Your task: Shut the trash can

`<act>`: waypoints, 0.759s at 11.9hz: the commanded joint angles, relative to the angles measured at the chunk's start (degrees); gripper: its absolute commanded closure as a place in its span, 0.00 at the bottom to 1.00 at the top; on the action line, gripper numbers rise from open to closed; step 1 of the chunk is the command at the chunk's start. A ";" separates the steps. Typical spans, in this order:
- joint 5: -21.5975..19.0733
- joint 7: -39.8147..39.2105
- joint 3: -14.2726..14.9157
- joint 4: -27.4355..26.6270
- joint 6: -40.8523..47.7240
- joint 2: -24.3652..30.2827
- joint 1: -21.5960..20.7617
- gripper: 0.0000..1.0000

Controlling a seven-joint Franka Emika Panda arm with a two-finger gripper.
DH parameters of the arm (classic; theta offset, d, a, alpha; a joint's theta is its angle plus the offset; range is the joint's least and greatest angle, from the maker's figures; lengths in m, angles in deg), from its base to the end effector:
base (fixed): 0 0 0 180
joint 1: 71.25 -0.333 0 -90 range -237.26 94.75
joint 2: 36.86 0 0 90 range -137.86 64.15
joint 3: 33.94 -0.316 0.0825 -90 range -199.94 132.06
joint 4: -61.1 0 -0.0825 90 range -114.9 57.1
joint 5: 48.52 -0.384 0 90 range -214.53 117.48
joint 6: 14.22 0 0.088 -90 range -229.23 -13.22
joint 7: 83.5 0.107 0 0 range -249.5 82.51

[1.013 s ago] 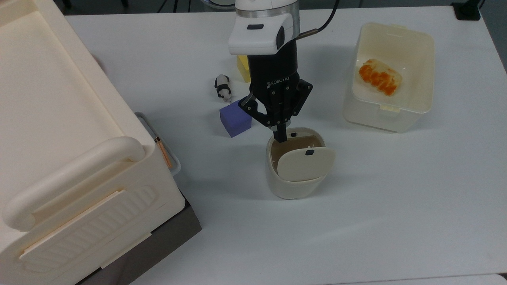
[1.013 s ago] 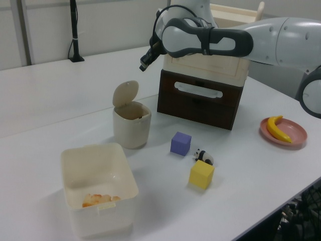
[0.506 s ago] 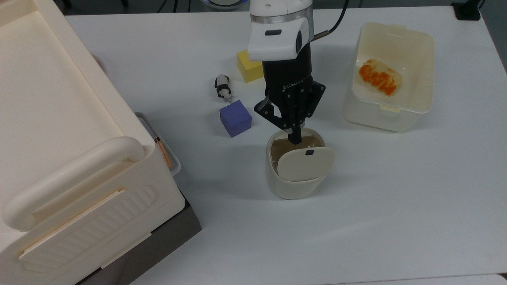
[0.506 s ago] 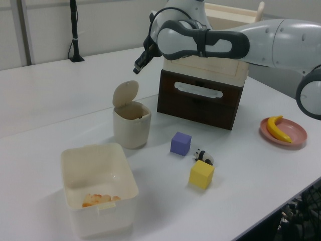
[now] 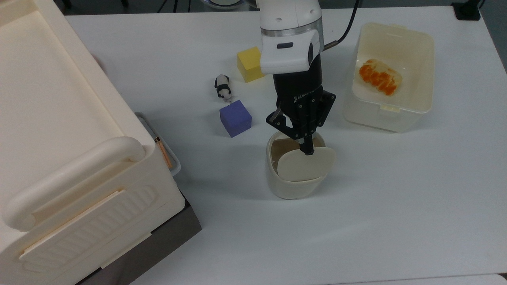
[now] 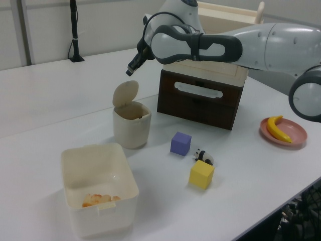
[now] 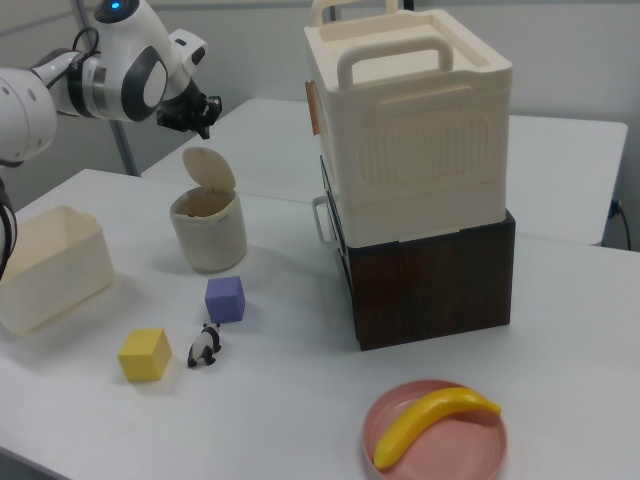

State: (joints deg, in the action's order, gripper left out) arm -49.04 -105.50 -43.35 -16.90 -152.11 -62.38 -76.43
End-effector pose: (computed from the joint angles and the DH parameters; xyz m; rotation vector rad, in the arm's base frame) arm 0.7177 0.1600 0.5378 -2.8362 -0.8711 -0.9319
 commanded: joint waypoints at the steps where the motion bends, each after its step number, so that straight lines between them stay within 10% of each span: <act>1: -1.68 -2.34 -0.35 2.15 -0.63 -1.46 -0.19 1.00; 9: -1.68 -3.13 -0.26 1.54 -0.54 -1.90 -0.19 1.00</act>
State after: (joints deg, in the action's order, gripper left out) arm -49.04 -107.06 -43.60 -15.84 -152.11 -63.86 -76.42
